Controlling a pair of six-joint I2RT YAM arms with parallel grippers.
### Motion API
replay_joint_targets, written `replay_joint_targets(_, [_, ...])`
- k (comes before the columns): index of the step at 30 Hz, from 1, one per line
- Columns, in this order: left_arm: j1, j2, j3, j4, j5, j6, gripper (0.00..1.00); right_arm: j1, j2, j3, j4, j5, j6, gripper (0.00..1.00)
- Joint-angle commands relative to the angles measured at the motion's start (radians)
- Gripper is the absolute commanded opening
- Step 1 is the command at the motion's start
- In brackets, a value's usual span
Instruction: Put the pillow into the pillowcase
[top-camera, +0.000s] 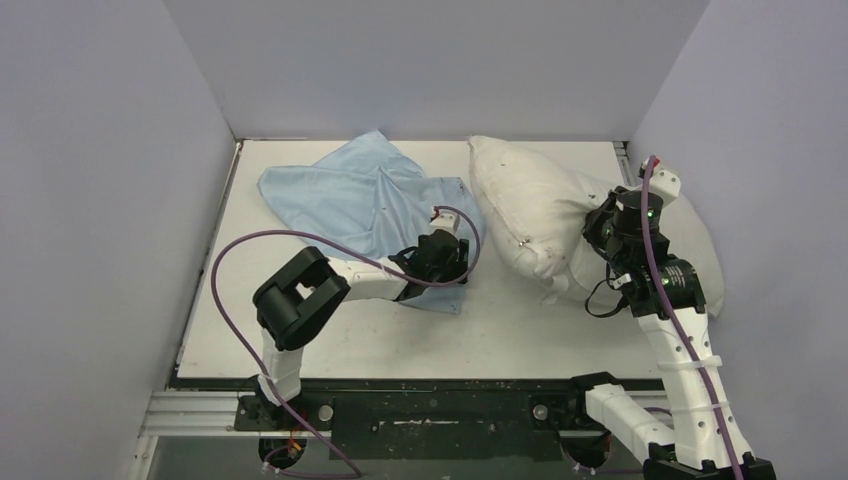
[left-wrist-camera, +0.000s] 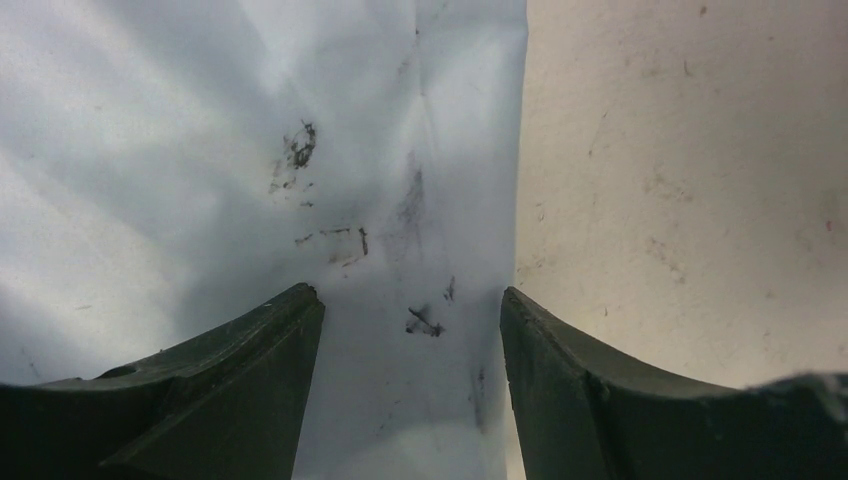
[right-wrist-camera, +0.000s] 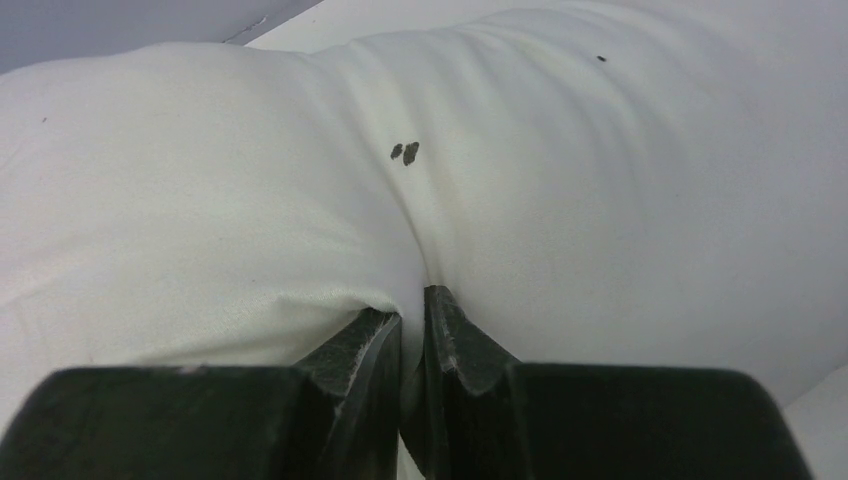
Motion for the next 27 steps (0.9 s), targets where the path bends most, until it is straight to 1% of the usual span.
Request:
replay_joint_targets(1, [-0.015,0.01,0.024,0.084,-0.047,-0.012,0.62,-0.012,-0.022,0.034,0.114,0.044,0.047,0.0])
replay_joint_targets(5, [-0.024,0.034,0.025,0.067,-0.059,-0.024,0.54,-0.012,-0.03,0.016,0.131,0.029,0.056,0.0])
replay_joint_targets(10, [-0.048,0.05,0.038,0.035,-0.092,-0.037,0.54,-0.012,-0.04,0.004,0.129,0.026,0.068,0.0])
replay_joint_targets(13, [-0.061,0.059,0.055,0.026,-0.122,-0.034,0.47,-0.012,-0.051,-0.004,0.129,0.034,0.074,0.0])
replay_joint_targets(14, [-0.065,0.066,0.066,0.014,-0.131,-0.03,0.43,-0.012,-0.053,-0.005,0.128,0.035,0.076,0.0])
replay_joint_targets(15, [-0.07,0.074,0.08,-0.004,-0.146,-0.024,0.36,-0.012,-0.056,-0.002,0.127,0.035,0.077,0.0])
replay_joint_targets(17, [-0.077,0.076,0.104,-0.053,-0.173,-0.013,0.16,-0.012,-0.056,0.006,0.122,0.035,0.075,0.0])
replay_joint_targets(19, [-0.083,0.054,0.11,-0.097,-0.194,-0.004,0.0,-0.012,-0.056,0.018,0.113,0.027,0.066,0.0])
replay_joint_targets(23, [-0.066,-0.077,0.038,-0.102,-0.172,-0.022,0.0,-0.012,-0.063,0.04,0.099,-0.055,0.062,0.0])
replay_joint_targets(27, [-0.011,-0.249,-0.077,-0.07,-0.134,-0.035,0.0,-0.012,-0.085,0.003,0.091,-0.143,0.023,0.0])
